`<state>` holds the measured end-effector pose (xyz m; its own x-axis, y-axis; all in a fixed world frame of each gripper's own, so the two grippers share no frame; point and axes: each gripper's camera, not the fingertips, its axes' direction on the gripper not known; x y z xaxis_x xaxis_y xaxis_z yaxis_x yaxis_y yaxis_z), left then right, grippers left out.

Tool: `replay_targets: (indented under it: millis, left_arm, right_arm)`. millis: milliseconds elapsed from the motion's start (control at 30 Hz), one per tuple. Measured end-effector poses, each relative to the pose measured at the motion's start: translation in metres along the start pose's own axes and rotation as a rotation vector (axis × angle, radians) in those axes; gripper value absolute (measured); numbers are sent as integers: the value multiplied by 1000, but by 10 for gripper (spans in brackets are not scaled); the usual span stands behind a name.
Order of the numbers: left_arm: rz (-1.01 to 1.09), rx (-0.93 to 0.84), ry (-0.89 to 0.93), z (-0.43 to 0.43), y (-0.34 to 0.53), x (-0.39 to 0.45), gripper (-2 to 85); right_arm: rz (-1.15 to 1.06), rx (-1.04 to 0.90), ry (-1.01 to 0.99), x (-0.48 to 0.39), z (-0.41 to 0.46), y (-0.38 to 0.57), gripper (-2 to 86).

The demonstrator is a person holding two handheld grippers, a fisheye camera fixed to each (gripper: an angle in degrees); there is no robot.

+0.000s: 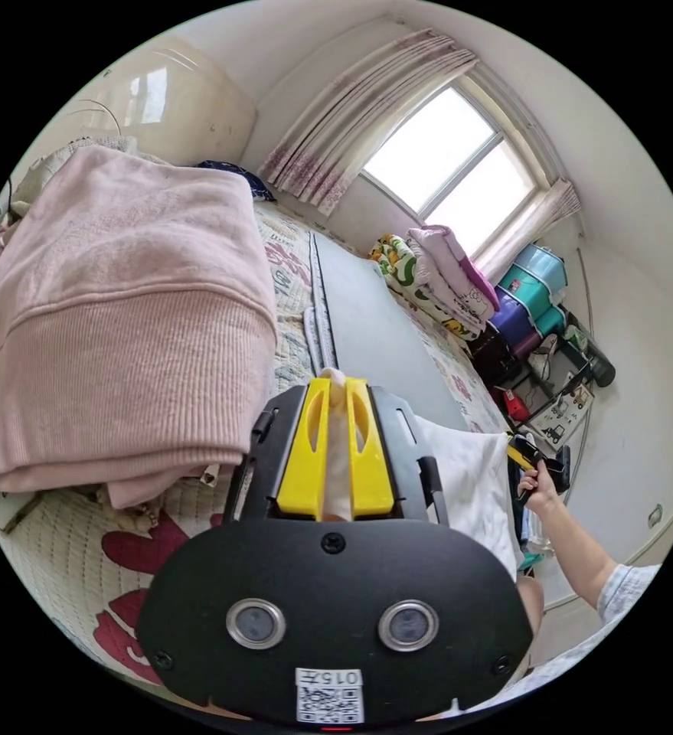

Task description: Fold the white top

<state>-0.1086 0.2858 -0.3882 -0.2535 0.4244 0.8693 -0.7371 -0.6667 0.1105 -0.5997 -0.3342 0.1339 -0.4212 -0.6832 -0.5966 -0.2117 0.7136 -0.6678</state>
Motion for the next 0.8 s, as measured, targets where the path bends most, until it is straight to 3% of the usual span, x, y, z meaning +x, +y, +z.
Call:
replay_targets:
  millis: [167, 500, 667, 800]
  left_arm:
    - [66, 7, -18, -5, -2, 13, 45]
    - [134, 125, -3, -68, 34, 40, 25]
    - [158, -56, 43, -92, 66, 53, 66]
    - [101, -164, 71, -108, 116, 47, 84]
  right_arm:
    - [-71, 168, 102, 20, -27, 24, 20]
    - [-12, 164, 108, 62, -105, 101, 16]
    - [3, 55, -15, 98, -113, 124, 66]
    - [5, -20, 14, 125, -101, 135, 96]
